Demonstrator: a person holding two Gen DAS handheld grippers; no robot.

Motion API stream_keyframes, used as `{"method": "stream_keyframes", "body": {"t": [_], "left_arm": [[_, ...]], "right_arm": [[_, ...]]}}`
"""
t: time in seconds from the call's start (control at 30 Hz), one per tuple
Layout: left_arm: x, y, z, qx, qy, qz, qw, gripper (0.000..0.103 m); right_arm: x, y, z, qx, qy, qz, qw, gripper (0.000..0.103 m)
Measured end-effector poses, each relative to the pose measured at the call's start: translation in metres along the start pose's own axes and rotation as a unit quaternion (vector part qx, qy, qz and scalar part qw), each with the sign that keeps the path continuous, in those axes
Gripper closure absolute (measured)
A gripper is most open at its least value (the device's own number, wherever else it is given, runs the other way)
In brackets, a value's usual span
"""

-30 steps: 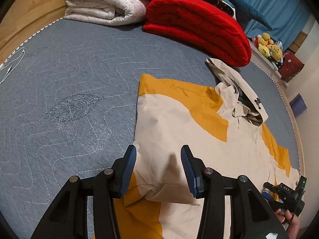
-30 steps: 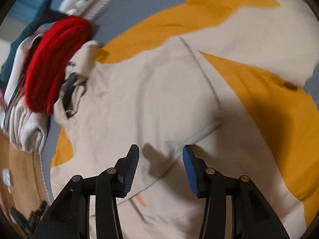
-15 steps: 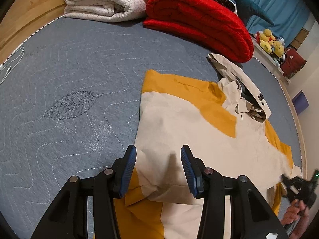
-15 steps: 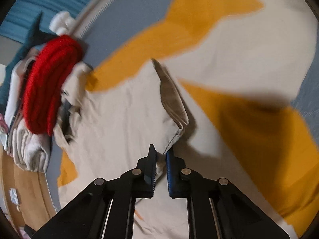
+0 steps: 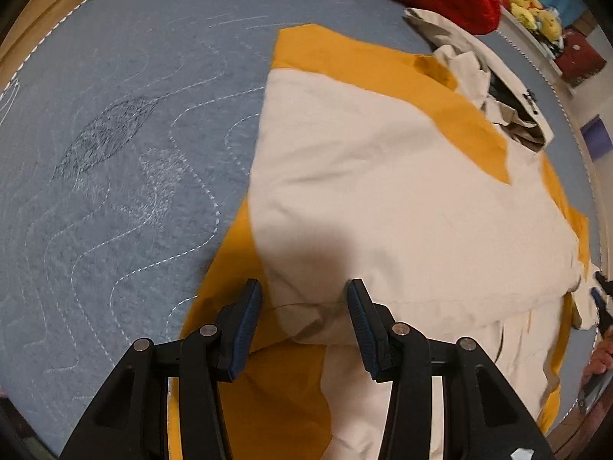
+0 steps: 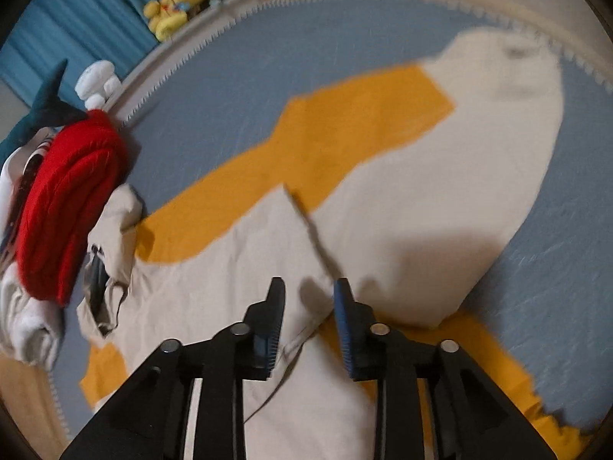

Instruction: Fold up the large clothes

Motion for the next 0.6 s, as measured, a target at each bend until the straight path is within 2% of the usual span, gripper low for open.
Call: {"method": "stream_keyframes", "body": {"t": [0.07,0.13,0.2,0.23,0.33,0.4,0.47,0.5,0.6], "left_arm": [[-0.004,0.000,-0.002,0.004,-0.003,-0.011,0.9999,0.060],[-0.005,0.001,-0.005,0.010,0.006,-0.020,0.9997,0.060],[0.003,0.004,-0.003,0.006,0.016,-0.012,0.9998,0.060],[0.011,0.008,0.001,0.001,0.015,0.001,0.9999,0.060],[0.009,0.007,0.001,0.008,-0.007,0.006,0.9999,0.060],[-0.001,0.004,0.000,0.011,-0.001,-0.008,0.9999,0.060],[-0.006,0.003,-0.001,0.009,0.025,-0.021,0.9994,0.060],[-0.003,0.005,-0.001,0.006,0.036,-0.017,0.9992,0.060],[0.015,0.013,0.002,0.001,0.033,0.017,0.9993,0.060]], "right_arm": [[-0.011,0.000,0.009,-0.020,-0.016,-0.027,0.999,0.067],[-0.005,0.005,0.020,-0.043,-0.049,-0.007,0.998,0.057],[0.017,0.012,0.029,-0.063,-0.079,0.059,0.993,0.056],[0.032,0.016,0.030,-0.070,-0.078,0.093,0.990,0.056],[0.064,0.023,0.023,-0.083,-0.039,0.153,0.984,0.056],[0.063,0.022,0.024,-0.092,-0.041,0.152,0.983,0.056],[0.056,0.022,0.030,-0.104,-0.036,0.145,0.983,0.056],[0.054,0.022,0.032,-0.108,-0.037,0.141,0.983,0.056],[0.053,0.023,0.031,-0.118,-0.025,0.139,0.983,0.056]]}}
Point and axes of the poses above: each gripper's, at about its wrist camera, not at the fingertips, and x roughly the way its jaws point, z to its left, y to its underside, the point moved 1 cm from there along x, roughly the way its jaws point, and after that the axes turned 8 degrees about x, right-handed, at the moved point
